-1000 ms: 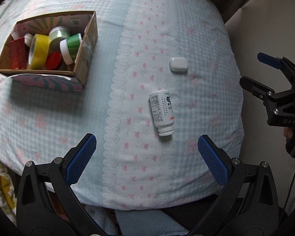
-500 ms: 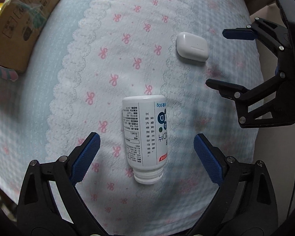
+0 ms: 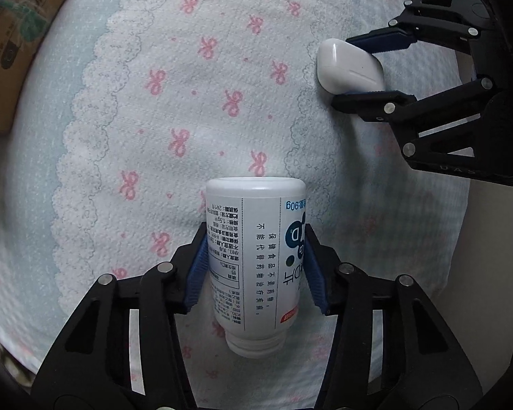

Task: Organize rigid objects
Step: 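Grasp the white pill bottle with the left tool while the right tool grasps the white earbud case, then carry the pill bottle with the left tool while the right tool carries the earbud case toward the box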

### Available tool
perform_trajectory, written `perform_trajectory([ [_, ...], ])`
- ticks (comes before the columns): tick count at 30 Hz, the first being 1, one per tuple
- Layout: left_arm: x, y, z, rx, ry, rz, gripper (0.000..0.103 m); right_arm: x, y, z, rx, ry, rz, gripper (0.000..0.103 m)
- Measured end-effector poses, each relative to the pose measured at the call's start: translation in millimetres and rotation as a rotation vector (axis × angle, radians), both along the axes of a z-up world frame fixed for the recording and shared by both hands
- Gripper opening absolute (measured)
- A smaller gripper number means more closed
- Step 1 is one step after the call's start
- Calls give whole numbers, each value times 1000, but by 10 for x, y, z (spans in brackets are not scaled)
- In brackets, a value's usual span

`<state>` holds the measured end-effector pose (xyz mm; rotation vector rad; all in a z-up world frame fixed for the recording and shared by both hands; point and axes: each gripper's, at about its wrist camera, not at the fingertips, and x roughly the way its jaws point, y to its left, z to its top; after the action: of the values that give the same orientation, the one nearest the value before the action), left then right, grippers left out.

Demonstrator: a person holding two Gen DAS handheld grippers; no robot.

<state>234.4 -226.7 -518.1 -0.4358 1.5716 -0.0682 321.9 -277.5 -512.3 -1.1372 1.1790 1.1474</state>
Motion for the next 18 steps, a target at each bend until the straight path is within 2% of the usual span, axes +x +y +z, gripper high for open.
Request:
perform_trajectory([
  [10, -2, 172, 134, -14, -24, 6, 47, 108, -51, 104, 41, 24, -183, 45],
  [14, -4, 294, 322, -9, -48, 13, 47, 79, -28, 301, 77, 31, -277, 45],
  [18, -59, 459, 637, -2, -85, 20, 47, 40, -7, 575, 113, 29, -370, 45],
])
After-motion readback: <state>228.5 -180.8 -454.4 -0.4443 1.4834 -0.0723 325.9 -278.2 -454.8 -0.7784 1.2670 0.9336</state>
